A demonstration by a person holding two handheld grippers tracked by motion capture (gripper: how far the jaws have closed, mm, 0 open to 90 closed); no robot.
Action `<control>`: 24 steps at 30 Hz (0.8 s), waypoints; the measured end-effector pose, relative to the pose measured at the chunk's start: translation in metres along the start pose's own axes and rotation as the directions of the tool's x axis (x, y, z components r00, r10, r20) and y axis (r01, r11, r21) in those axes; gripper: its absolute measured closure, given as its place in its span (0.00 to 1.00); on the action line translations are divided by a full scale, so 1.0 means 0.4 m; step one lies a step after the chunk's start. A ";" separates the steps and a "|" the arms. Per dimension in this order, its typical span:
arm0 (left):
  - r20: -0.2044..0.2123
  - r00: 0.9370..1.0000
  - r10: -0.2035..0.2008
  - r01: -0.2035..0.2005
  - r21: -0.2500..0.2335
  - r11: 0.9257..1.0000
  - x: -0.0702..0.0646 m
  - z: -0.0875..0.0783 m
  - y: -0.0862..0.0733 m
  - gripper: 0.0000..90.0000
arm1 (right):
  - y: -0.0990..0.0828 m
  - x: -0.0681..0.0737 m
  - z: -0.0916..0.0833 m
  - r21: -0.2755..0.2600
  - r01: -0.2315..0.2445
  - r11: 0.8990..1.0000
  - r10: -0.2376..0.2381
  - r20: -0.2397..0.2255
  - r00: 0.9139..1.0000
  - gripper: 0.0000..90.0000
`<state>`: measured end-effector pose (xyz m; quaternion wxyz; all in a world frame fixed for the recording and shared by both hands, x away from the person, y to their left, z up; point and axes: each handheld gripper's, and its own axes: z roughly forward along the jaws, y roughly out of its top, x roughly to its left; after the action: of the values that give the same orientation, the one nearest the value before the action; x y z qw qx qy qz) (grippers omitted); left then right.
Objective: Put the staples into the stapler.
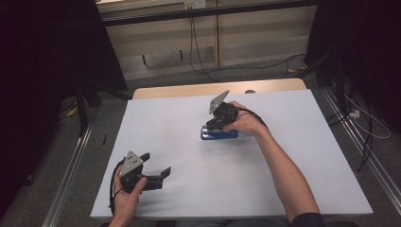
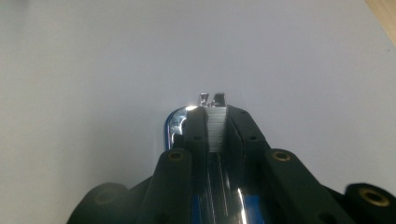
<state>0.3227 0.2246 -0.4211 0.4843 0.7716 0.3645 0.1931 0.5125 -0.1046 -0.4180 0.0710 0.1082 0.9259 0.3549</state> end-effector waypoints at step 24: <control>-0.004 1.000 0.000 0.000 0.000 1.000 -0.002 0.000 -0.001 0.04 | 0.003 0.001 0.002 0.004 -0.017 1.000 0.017 0.014 1.000 0.83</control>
<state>0.3222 0.2241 -0.4214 0.4836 0.7713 0.3654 0.1944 0.5126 -0.1033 -0.4178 0.0743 0.1185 0.9253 0.3526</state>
